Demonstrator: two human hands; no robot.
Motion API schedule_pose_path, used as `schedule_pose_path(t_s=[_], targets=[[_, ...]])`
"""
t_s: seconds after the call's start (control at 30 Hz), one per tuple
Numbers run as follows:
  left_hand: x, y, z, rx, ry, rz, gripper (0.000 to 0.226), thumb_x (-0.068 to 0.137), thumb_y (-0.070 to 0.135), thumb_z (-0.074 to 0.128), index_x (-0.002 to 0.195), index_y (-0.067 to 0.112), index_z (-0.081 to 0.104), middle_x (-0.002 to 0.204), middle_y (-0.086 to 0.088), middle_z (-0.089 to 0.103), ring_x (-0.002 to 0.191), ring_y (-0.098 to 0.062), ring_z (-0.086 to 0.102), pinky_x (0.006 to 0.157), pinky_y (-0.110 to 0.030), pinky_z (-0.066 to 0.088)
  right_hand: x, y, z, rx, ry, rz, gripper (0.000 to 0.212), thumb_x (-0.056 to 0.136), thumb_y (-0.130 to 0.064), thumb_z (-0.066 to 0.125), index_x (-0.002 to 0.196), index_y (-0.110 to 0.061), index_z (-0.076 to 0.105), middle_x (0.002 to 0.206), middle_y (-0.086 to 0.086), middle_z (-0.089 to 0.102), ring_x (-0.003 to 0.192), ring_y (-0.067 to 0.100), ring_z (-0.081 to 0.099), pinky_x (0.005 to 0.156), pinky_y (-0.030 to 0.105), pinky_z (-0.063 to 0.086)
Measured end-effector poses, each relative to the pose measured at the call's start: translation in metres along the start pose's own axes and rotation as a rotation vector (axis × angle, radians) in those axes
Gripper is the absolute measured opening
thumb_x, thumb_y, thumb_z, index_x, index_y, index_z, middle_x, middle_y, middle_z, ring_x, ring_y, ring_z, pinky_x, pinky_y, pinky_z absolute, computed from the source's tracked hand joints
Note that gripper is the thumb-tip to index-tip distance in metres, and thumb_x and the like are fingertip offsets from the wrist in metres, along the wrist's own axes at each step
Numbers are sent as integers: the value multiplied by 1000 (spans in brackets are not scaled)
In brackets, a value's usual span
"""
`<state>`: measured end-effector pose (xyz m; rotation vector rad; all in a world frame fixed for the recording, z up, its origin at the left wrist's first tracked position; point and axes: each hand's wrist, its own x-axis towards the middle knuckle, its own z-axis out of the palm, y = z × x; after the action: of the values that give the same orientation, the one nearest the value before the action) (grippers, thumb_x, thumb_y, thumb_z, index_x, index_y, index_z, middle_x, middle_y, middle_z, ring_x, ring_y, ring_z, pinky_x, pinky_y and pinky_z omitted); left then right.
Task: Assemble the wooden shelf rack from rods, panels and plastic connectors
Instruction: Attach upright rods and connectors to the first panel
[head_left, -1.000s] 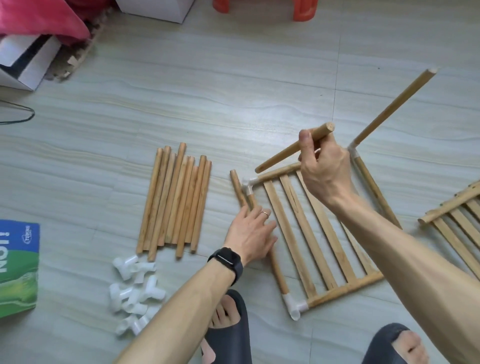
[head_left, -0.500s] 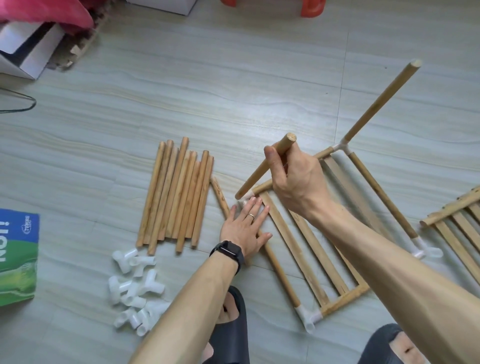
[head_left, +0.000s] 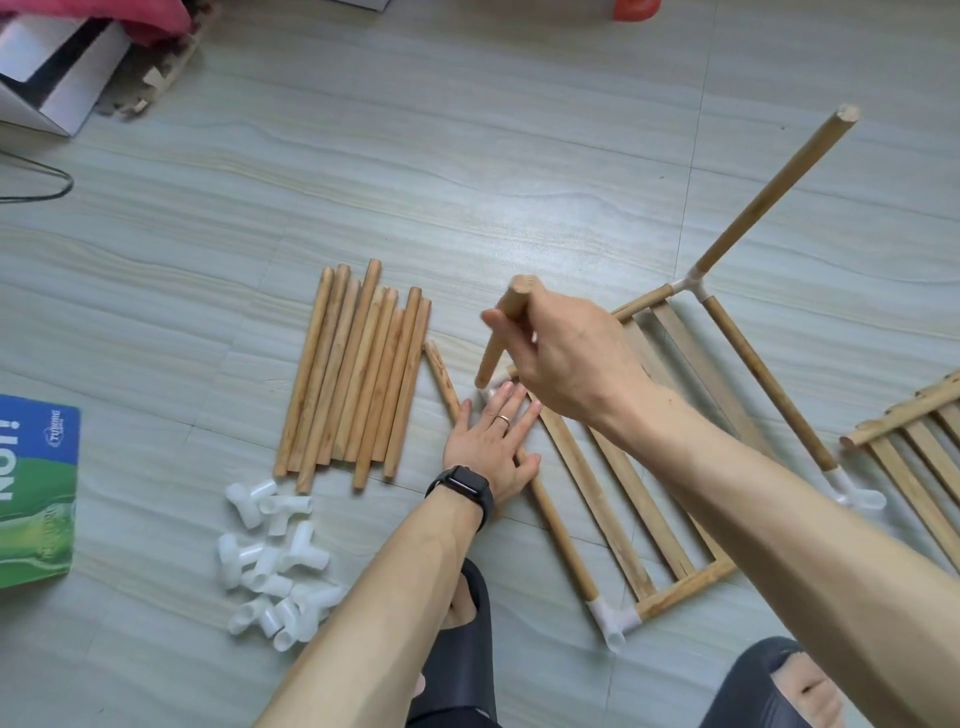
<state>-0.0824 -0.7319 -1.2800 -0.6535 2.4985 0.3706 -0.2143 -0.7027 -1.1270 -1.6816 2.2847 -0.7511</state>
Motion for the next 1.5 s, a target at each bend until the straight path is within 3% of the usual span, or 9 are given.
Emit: schedule_pose_path(t_s=[0.17,0.5,0.7,0.77,0.83,0.93,1.13,1.3,1.5], targets=[[-5,3,-8,-4,-20,-36,63,102,53,20,159,27,21,160,1,33,152,-18,12,123,-53,-2,18,-31,9,-113,-218,-158,30,106,-50,40,95,-22,36,75,-11,45,66,21,45,57,34,33],[-5,-11,-8,86,4,42,65,104,55,14,160,31,-9,170,4,0,155,-17,-12,123,-54,-9,26,-24,11,5,-247,-26,26,103,-57,41,93,-33,43,72,-16,52,74,17,55,61,34,40],[-8,-7,9,63,171,-3,66,104,60,13,160,32,-8,164,-6,-28,153,-20,-23,123,-53,-5,-41,37,12,82,-251,324,60,95,-65,49,143,-30,43,120,-8,67,107,18,66,90,40,52],[-5,-7,8,46,179,-17,64,105,58,14,160,32,-8,162,-5,-31,152,-19,-25,123,-53,-6,-88,54,26,-97,-476,353,73,94,-65,52,151,-23,36,147,7,51,133,28,50,110,42,40],[3,-7,1,44,196,-17,62,106,56,13,160,33,-9,162,-2,-32,151,-18,-26,122,-52,-8,-136,61,45,-285,-785,327,97,87,-76,52,161,-30,11,169,13,7,153,37,15,122,52,20],[15,-10,-11,62,251,3,59,108,49,13,159,33,-12,159,4,-34,153,-16,-21,123,-49,-7,-185,67,73,-385,-1000,285,118,73,-90,51,151,-49,-28,155,6,-48,144,45,-37,111,79,1],[-4,-28,-18,-48,477,-10,48,98,28,50,145,22,45,157,-8,39,143,-28,36,114,-47,32,-170,79,93,-384,-826,338,103,73,-96,31,143,-57,-35,157,0,-47,140,42,-42,108,80,7],[-18,-47,-19,-188,292,-313,48,97,42,44,142,27,39,124,-11,51,110,-30,54,83,-41,48,-113,91,100,-281,-685,570,96,82,-89,33,149,-55,-27,159,-4,-42,150,39,-30,104,85,10],[-17,-54,-21,-384,168,-388,59,98,29,45,153,31,24,112,-12,53,95,-35,61,80,-42,51,-94,100,81,-128,-473,584,90,88,-81,35,158,-46,-10,166,-2,-28,154,36,-17,114,78,15]])
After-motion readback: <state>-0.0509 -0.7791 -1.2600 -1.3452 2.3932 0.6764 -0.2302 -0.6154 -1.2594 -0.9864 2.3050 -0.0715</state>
